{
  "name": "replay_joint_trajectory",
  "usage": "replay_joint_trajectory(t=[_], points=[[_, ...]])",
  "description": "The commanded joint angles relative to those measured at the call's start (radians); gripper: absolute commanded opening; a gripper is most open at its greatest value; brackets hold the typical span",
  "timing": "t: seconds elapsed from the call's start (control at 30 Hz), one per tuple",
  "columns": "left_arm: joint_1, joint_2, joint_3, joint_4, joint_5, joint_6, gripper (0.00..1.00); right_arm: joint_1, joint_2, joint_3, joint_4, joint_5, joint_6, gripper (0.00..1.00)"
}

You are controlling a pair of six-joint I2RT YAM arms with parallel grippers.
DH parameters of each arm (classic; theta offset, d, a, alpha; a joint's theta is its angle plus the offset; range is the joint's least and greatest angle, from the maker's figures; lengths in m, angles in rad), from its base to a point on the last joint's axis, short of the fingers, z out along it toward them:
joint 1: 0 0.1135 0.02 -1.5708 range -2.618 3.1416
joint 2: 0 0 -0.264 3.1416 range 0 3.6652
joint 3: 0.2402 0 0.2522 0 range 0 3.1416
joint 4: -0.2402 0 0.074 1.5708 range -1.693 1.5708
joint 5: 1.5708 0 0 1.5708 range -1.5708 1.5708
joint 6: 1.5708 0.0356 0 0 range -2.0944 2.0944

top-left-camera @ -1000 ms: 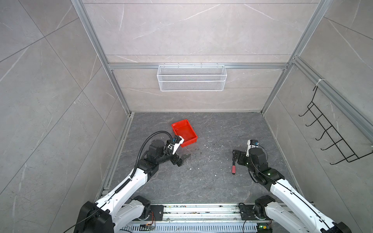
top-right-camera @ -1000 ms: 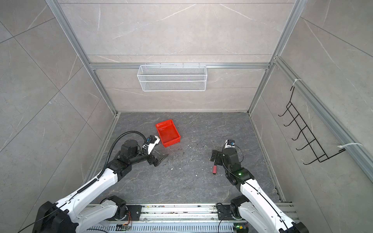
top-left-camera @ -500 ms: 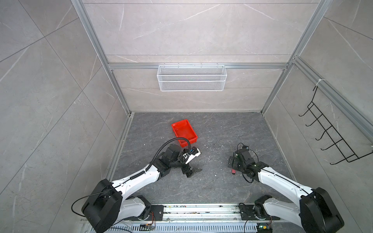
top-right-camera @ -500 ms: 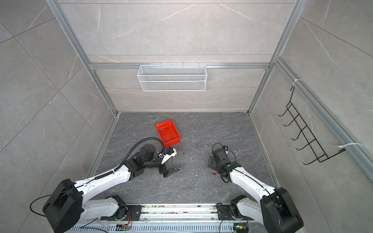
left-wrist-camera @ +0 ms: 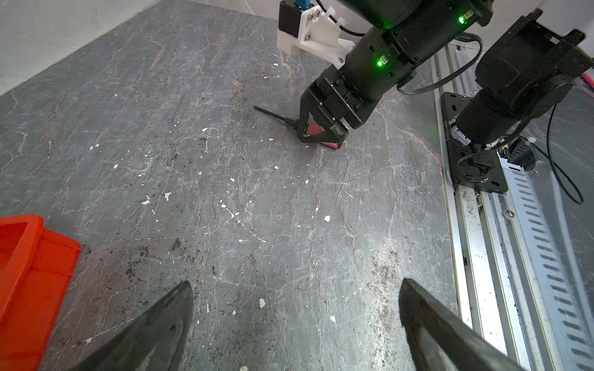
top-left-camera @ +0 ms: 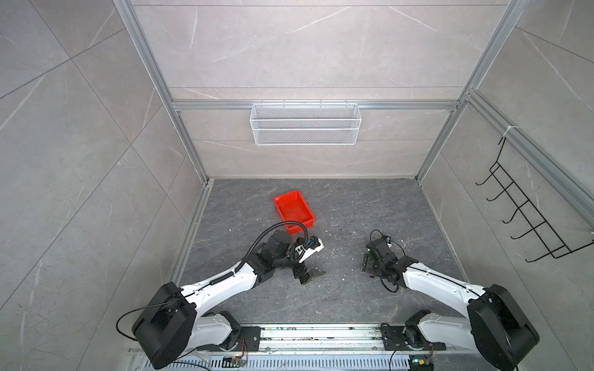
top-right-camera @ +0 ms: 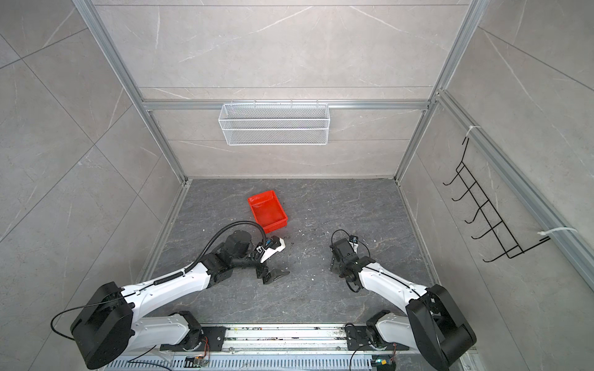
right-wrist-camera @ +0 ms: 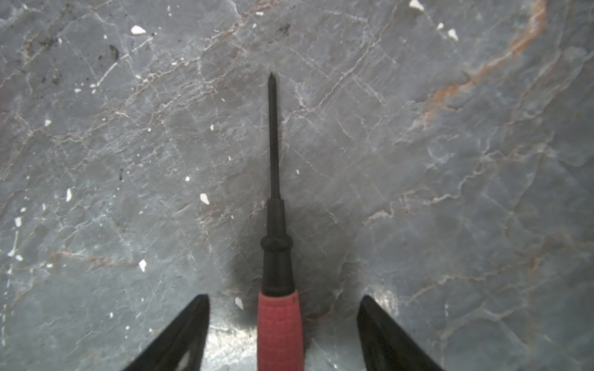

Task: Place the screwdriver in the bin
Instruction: 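Lower the right gripper and close it on the screwdriver's red handle, then lift the screwdriver with the right gripper and carry it over the red bin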

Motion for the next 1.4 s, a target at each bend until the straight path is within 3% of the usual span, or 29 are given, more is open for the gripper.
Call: replay_joint_trajectory(t=[0.0,0.27,0.47,0.57,0.83,1.07,1.37], points=[[-0.004,0.001,0.032,0.024,0.018,0.032,1.00,0.007,0.028,-0.011,-0.011,0.022,0.024,0.68],[-0.003,-0.003,0.036,0.007,0.015,0.040,1.00,0.014,0.062,0.002,-0.016,0.022,0.023,0.41],[-0.004,-0.010,0.034,-0.003,0.005,0.050,1.00,0.015,0.075,0.015,-0.031,0.019,0.021,0.11],[-0.004,-0.014,0.032,-0.006,0.001,0.054,1.00,0.015,0.070,0.015,-0.032,0.020,0.021,0.02],[-0.004,-0.028,0.026,-0.009,-0.011,0.056,1.00,0.015,0.043,0.028,-0.041,0.037,0.002,0.00],[-0.001,-0.093,-0.022,0.096,-0.061,-0.020,1.00,0.017,-0.040,0.063,-0.056,0.065,-0.035,0.00],[0.009,-0.158,0.002,-0.042,-0.125,0.015,1.00,0.018,-0.016,0.209,-0.050,0.036,-0.121,0.00]])
